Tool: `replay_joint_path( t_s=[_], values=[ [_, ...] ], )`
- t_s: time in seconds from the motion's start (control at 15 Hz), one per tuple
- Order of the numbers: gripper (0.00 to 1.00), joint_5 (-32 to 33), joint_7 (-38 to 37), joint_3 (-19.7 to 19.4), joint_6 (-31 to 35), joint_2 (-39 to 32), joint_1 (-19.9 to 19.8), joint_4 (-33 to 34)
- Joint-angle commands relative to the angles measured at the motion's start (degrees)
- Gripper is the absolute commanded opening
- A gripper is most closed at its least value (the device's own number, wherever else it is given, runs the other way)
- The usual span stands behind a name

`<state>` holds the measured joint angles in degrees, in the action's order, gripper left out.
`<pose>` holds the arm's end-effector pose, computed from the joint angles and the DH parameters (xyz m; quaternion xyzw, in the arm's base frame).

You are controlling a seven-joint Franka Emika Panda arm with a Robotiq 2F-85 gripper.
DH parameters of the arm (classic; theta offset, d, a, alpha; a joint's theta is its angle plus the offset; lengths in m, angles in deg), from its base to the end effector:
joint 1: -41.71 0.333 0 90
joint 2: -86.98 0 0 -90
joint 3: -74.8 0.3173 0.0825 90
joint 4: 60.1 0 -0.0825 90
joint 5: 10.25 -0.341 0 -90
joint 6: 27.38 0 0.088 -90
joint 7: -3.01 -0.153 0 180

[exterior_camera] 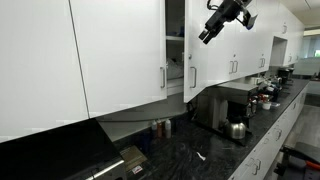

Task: Close the top right cabinet door

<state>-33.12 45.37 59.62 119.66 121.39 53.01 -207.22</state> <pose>0.3967 -0.0307 0.5020 -0.9185 -0.1848 -0.3338 0.1036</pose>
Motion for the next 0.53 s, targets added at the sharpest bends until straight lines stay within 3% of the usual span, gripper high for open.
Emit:
replay_joint_path(
  t_s=[0.0, 0.33, 0.47],
  values=[
    [1.0, -2.55, -3.74, 0.94, 9.69, -0.29, 2.25, -3.73],
    [1.0, -0.58, -12.99, 1.57, 23.71, -5.28, 7.02, -5.77],
    [1.0, -2.25, -14.43, 3.72, 28.73, -8.54, 6.76, -5.69]
  ],
)
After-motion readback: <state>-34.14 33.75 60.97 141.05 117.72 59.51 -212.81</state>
